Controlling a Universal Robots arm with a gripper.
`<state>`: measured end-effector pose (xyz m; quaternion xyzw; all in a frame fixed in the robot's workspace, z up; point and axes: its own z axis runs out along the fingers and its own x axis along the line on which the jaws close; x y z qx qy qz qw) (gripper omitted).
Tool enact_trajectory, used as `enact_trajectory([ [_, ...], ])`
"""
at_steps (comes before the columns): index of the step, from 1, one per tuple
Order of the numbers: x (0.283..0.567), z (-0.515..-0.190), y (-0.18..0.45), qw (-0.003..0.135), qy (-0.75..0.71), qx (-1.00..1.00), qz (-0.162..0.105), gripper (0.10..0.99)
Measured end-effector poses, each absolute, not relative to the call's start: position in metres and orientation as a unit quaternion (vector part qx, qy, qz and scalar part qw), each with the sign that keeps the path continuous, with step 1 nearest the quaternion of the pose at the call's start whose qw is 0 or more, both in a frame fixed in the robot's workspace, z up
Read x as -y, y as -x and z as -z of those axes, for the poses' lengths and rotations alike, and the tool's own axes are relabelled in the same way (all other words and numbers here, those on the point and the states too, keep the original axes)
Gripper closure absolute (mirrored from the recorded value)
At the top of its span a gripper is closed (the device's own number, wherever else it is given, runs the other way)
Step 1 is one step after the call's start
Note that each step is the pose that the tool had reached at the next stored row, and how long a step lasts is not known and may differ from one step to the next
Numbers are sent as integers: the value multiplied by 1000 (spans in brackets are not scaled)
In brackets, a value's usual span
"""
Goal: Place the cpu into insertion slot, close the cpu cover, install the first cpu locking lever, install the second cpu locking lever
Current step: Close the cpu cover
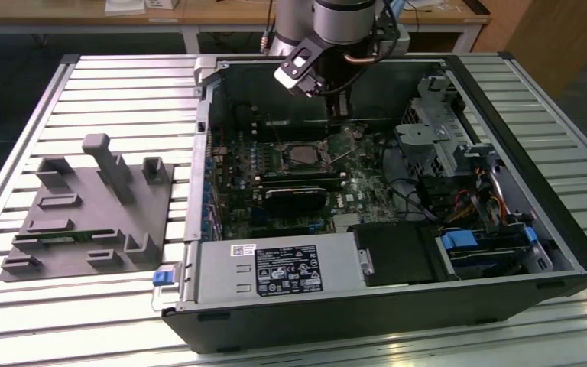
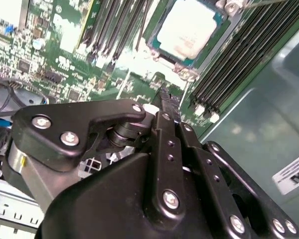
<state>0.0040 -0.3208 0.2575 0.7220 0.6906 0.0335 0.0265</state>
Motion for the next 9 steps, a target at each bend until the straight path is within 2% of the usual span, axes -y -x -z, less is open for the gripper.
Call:
enact_trajectory([
  [9,321,-257,-22,26,-722,-691,-34,980],
])
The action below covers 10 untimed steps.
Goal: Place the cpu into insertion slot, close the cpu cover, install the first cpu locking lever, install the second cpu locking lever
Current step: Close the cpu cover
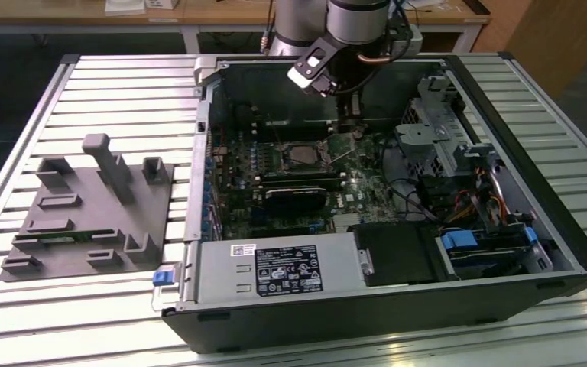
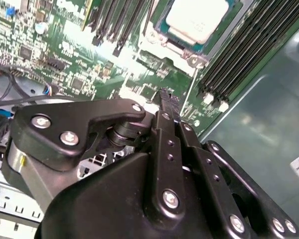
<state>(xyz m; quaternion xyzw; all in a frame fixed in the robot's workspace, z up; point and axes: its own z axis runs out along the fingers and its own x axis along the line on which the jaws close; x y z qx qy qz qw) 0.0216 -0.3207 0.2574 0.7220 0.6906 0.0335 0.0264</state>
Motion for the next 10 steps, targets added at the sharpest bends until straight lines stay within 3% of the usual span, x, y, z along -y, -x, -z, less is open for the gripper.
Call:
enact_trajectory([
  [10,321,-257,-37,26,-722,-691,-34,980],
])
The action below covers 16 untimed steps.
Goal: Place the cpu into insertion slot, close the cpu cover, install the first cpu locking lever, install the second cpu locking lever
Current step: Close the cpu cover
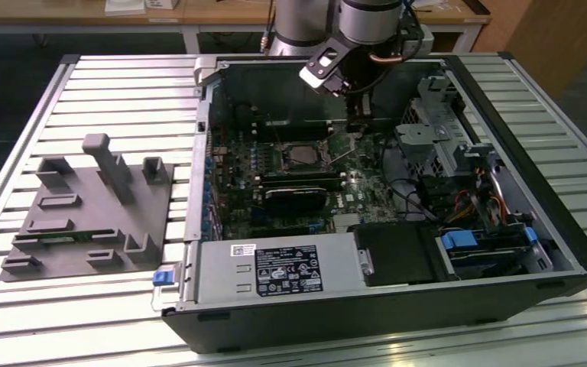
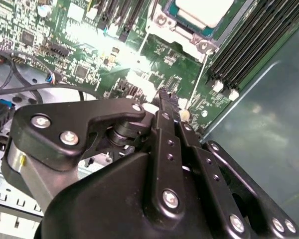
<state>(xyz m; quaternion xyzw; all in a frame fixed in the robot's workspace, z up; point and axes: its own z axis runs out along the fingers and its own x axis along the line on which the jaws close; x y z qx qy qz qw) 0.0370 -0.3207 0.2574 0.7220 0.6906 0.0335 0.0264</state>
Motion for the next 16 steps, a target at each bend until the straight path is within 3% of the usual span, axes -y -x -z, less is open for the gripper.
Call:
enact_trajectory([
  [16,321,-257,-57,26,-722,-691,-33,980],
])
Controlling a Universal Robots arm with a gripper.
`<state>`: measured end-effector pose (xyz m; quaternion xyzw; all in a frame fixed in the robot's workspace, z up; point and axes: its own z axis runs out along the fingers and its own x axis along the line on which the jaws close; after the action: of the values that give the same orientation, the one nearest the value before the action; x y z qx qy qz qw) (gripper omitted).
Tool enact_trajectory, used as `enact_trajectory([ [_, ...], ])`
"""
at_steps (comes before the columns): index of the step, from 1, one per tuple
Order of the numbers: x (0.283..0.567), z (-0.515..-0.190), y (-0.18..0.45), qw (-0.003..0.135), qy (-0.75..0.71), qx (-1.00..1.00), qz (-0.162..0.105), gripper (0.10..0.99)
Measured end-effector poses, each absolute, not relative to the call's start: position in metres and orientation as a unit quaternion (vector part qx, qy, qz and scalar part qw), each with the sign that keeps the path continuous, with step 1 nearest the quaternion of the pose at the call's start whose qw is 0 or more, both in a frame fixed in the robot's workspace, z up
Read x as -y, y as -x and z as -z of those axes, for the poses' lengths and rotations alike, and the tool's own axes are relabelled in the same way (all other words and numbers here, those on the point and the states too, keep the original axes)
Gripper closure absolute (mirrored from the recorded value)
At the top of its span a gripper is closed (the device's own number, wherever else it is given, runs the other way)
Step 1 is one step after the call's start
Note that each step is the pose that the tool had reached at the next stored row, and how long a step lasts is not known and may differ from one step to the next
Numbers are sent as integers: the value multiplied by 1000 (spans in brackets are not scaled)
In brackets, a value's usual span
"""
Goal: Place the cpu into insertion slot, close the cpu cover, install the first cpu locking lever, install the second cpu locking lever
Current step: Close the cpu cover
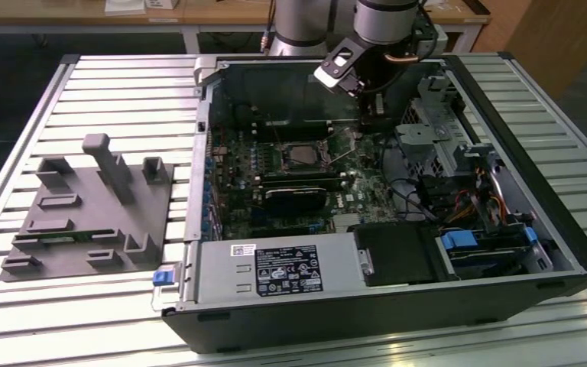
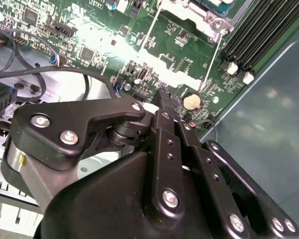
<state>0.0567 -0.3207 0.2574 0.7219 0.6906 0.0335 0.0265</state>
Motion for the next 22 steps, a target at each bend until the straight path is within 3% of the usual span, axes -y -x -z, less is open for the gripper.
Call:
enact_trajectory([
  [22,321,-242,-60,24,-722,-691,-31,980],
])
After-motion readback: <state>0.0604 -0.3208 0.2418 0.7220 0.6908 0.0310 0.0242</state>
